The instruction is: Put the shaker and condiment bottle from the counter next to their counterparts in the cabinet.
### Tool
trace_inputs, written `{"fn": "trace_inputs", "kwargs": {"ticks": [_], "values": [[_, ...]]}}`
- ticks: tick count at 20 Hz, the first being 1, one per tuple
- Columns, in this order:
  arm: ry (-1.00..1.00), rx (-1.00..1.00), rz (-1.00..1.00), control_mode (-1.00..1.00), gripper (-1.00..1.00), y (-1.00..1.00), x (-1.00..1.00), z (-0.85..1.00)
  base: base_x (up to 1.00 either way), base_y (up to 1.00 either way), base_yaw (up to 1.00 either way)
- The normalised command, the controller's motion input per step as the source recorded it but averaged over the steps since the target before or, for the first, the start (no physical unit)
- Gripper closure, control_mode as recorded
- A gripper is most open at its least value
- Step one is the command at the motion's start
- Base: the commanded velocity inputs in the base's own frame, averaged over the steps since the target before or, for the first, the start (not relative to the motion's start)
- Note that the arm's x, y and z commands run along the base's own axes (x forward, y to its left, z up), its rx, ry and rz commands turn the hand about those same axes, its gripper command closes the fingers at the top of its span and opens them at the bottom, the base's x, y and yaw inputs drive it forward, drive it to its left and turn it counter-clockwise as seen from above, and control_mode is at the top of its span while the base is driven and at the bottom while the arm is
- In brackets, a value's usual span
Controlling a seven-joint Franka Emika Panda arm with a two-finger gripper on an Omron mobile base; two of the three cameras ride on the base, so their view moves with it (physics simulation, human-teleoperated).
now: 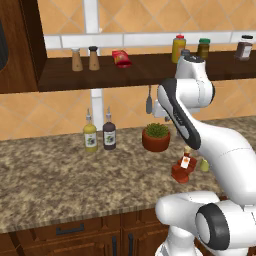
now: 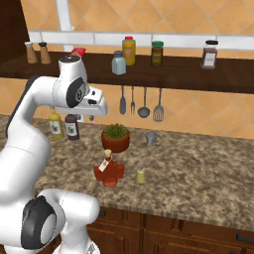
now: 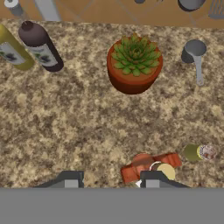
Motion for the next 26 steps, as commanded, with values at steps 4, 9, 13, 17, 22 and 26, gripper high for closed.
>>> {"fn": "trace_inputs", "kwargs": {"ticks": [4, 9, 13, 17, 22, 26], "values": [[-0.04, 0.0, 0.0, -1.0, -1.0, 0.0, -0.09, 0.0, 0.0, 0.0, 0.0], [-0.09, 0.0, -0.02, -1.0, -1.0, 0.0, -0.35, 0.0, 0.0, 0.0, 0.0], [-0.07, 0.0, -0.07, -1.0, -1.0, 0.0, -0.37, -0.07, 0.0, 0.0, 0.0], [0.0, 0.0, -0.2, -1.0, -1.0, 0.0, -0.21, -0.15, 0.0, 0.0, 0.0], [0.0, 0.0, -0.27, -1.0, -1.0, 0.0, -0.14, -0.2, 0.0, 0.0, 0.0], [0.0, 0.0, -0.32, -1.0, -1.0, 0.0, -0.04, -0.27, 0.0, 0.0, 0.0]]}}
